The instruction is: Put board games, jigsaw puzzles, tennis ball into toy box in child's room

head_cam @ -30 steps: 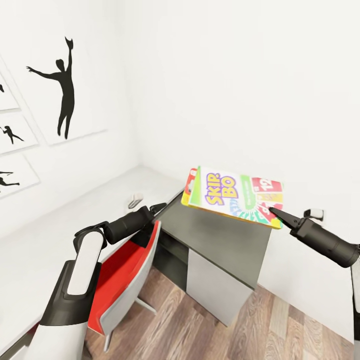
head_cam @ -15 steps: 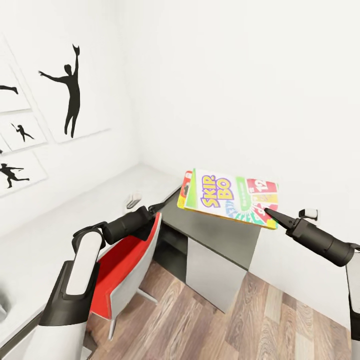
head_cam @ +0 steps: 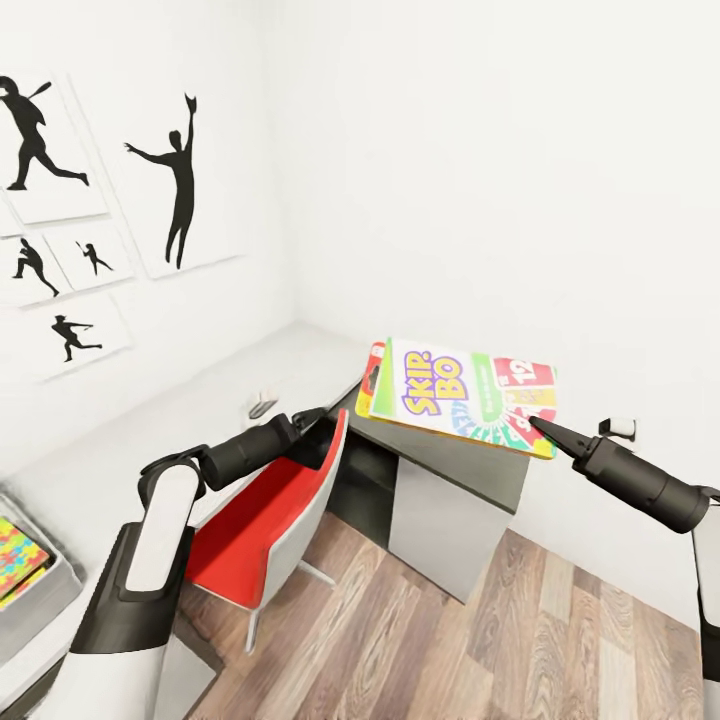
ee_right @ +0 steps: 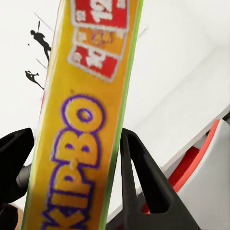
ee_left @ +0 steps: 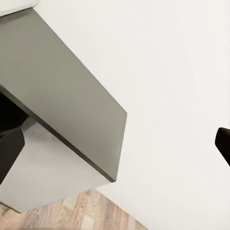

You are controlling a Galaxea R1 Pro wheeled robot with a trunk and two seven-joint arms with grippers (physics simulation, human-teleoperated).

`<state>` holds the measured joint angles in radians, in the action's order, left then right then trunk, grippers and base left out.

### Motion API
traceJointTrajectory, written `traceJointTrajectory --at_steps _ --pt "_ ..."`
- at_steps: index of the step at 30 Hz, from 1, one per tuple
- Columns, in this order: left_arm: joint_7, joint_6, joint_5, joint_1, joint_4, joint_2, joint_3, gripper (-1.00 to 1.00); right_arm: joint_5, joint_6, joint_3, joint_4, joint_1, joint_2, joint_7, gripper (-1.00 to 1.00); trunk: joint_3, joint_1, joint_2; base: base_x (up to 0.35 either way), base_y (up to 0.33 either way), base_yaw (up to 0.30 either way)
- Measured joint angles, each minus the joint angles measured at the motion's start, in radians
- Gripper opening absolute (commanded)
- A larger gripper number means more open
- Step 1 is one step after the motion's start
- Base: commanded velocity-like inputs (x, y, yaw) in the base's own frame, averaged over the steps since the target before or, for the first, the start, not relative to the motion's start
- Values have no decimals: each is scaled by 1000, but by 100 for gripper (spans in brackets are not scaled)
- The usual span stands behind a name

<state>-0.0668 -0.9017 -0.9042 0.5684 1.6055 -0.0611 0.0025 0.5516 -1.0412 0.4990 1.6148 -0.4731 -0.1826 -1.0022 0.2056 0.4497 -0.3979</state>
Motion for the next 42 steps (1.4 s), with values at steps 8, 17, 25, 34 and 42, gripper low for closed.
traceJointTrajectory --at_steps 8,17,25,34,42 --pt "1 0 0 0 0 2 1 100 0 0 3 0 0 0 0 -100 0 0 0 -148 256 0" --pt "2 1 -1 0 0 2 -1 100 5 -3 4 0 0 0 0 -100 -1 0 0 -52 128 0" --pt "2 2 -1 0 0 2 -1 100 -1 -3 -5 0 0 0 2 -100 -10 0 0 -4 11 0" --pt "2 2 -1 0 0 2 0 100 -3 -2 -10 0 -1 2 31 -100 -24 0 0 0 0 0" --pt "2 2 -1 0 0 2 0 100 -2 -3 -11 0 -1 2 47 -100 -37 0 0 0 0 0"
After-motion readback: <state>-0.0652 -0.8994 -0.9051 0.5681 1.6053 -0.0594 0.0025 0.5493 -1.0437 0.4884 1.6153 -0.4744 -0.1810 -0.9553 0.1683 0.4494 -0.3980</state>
